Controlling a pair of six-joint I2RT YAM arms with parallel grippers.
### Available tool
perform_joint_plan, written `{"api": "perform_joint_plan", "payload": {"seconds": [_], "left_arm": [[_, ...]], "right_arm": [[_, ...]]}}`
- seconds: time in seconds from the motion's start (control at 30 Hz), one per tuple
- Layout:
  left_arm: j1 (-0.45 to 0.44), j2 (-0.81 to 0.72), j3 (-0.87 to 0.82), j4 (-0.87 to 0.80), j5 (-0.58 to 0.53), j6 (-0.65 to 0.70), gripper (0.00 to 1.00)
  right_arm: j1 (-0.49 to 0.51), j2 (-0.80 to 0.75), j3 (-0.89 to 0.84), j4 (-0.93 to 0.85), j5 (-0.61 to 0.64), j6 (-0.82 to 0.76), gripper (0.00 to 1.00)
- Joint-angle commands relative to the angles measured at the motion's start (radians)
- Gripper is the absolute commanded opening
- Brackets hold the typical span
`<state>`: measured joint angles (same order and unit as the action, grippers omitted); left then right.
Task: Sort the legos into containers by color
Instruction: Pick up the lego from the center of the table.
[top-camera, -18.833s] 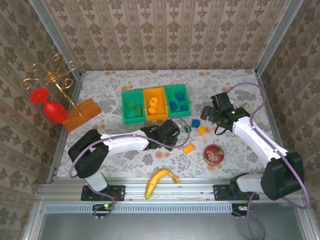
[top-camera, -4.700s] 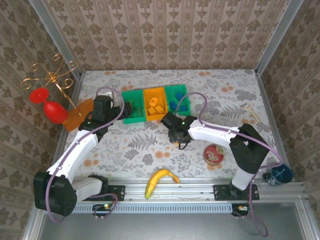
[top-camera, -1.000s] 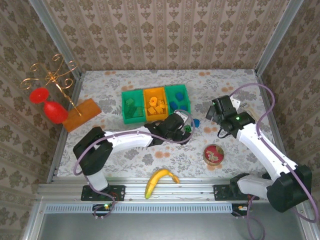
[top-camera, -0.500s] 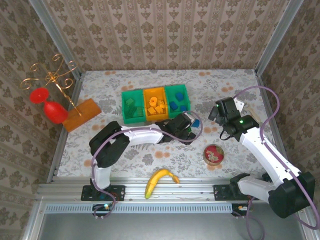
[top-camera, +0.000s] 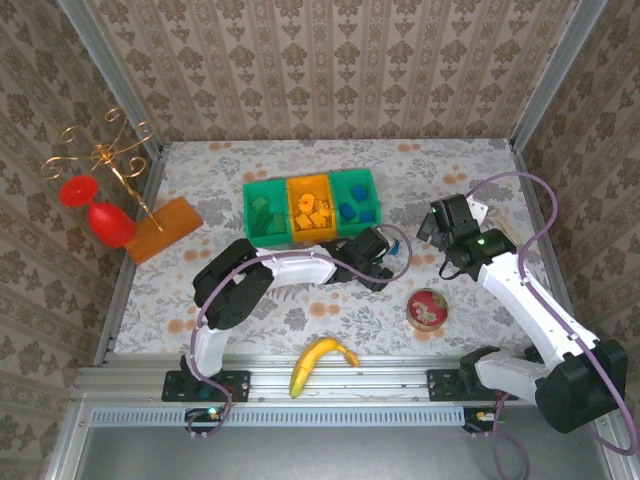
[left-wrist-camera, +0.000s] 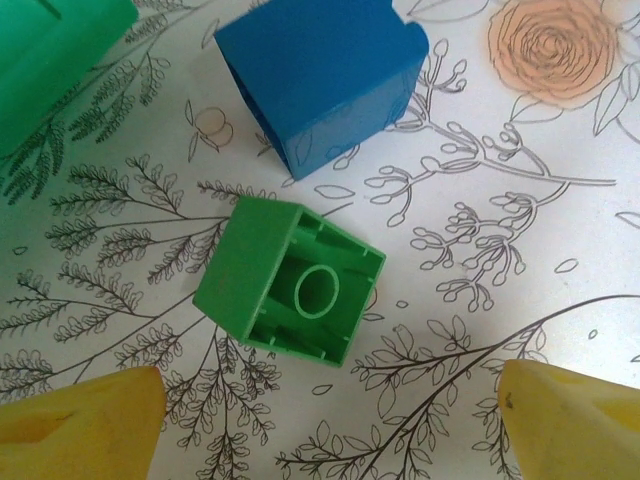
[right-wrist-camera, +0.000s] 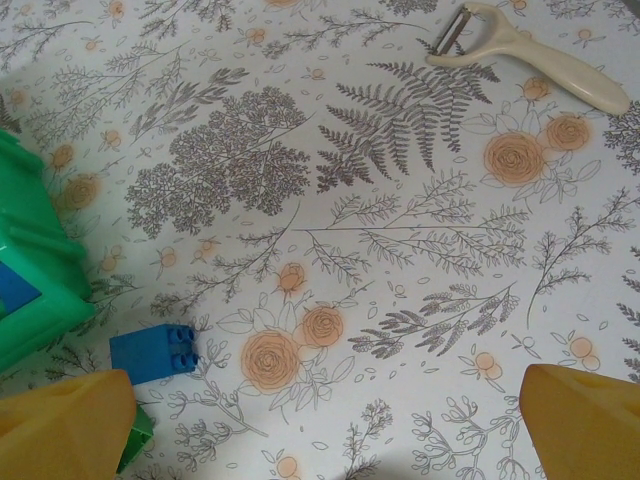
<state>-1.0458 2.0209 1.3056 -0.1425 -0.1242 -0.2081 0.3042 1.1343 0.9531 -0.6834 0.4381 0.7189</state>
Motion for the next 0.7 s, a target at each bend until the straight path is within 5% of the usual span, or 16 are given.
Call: {"api": "perform_joint_plan", "payload": {"seconds": [0.0,0.67], "left_arm": [[0.004,0.016,0.037,-0.026,0.02,0.025,0.86],[0.036,0.082,0.081,-0.041,0.027,-0.017,0.84]], "right_arm": [[-0.006,0.008,0.001,0.005,0.012,0.023,1.0],[-0.009,0.008,-0.006,0.008,-0.001,0.027,1.0]]}}
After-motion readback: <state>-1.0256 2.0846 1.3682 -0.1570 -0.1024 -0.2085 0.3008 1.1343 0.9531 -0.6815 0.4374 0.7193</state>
